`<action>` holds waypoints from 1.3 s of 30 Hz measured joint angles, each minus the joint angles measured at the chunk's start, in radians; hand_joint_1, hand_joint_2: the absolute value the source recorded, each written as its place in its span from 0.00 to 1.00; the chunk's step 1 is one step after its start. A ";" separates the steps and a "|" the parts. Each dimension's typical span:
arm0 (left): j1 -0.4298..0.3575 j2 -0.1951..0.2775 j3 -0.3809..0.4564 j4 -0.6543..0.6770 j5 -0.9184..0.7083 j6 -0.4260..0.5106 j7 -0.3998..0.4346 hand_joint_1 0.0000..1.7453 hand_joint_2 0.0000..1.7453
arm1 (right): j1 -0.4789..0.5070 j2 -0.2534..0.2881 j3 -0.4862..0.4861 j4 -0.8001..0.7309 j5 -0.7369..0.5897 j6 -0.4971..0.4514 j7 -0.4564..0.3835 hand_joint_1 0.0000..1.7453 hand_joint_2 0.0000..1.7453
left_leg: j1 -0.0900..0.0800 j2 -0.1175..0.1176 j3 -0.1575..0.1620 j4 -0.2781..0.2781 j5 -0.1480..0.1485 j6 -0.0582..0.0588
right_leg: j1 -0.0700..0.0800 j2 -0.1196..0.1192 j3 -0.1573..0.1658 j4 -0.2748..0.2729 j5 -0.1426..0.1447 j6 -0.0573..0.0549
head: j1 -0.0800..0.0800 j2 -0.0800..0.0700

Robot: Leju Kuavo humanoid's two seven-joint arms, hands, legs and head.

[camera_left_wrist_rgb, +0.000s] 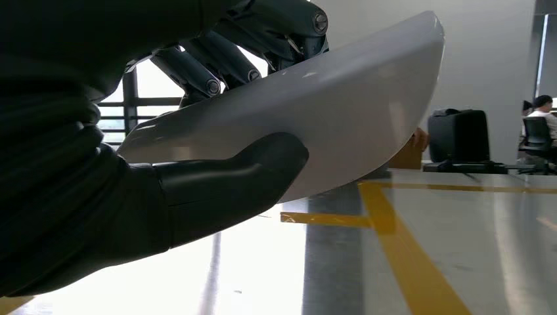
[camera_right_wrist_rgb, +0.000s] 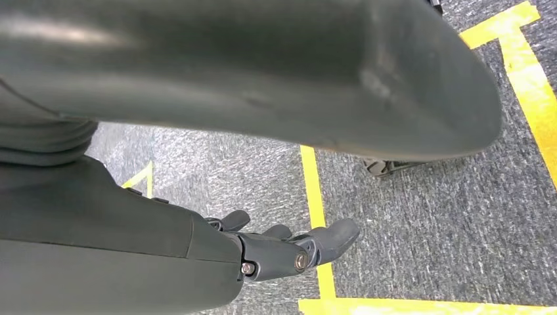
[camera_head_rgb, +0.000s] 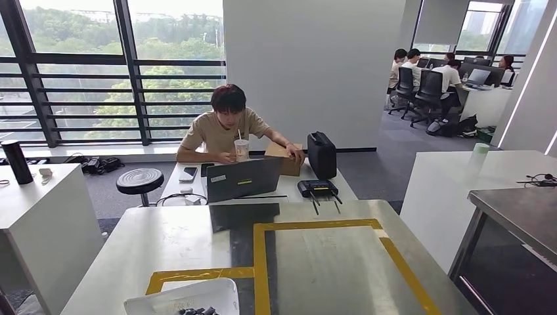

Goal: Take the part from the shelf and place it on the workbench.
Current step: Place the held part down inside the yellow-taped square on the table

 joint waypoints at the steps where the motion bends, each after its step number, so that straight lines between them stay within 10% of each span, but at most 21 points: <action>1: 0.009 0.000 -0.043 -0.021 -0.001 0.002 0.007 1.00 1.00 | 0.000 0.000 0.002 0.000 0.002 0.000 -0.001 0.00 0.00 | 0.000 0.000 0.000 0.000 -0.001 0.000 | 0.000 0.000 0.000 0.000 -0.001 0.004 | 0.000 0.000; 11: 0.017 0.040 -0.197 -0.081 0.047 0.043 -0.010 1.00 1.00 | 0.000 0.003 0.007 0.000 0.018 0.001 -0.027 0.00 0.00 | 0.000 -0.001 0.006 -0.009 0.000 -0.004 | -0.001 -0.001 0.000 0.001 -0.005 0.014 | 0.000 0.000; 15: 0.026 0.074 -0.233 -0.073 0.042 0.089 -0.021 0.00 1.00 | 0.000 0.004 0.014 0.000 0.028 0.000 -0.035 0.00 0.00 | 0.000 -0.001 0.008 -0.013 0.002 -0.008 | -0.001 -0.001 0.000 0.001 -0.005 0.014 | 0.000 0.000; 19: 0.037 0.094 -0.265 -0.058 0.032 0.116 0.025 0.00 0.00 | 0.000 0.005 0.020 0.000 0.027 0.000 -0.026 0.00 0.00 | 0.000 -0.002 0.009 -0.016 0.003 -0.009 | -0.001 -0.001 0.000 0.001 -0.006 0.013 | 0.000 0.000; 34: 0.034 0.105 -0.278 -0.013 0.068 0.121 0.061 0.00 0.00 | 0.000 0.010 0.019 0.000 0.013 0.001 -0.023 0.00 0.00 | 0.004 0.003 0.024 -0.045 0.021 0.006 | -0.005 -0.002 0.004 0.000 -0.012 0.026 | 0.000 0.000; 39: 0.042 0.106 -0.280 -0.012 0.054 0.127 0.081 0.00 0.00 | 0.002 0.010 0.019 0.000 0.013 0.001 -0.022 0.00 0.00 | 0.013 0.015 0.029 -0.061 0.034 0.009 | -0.025 -0.007 -0.104 0.245 -0.136 0.047 | 0.000 0.000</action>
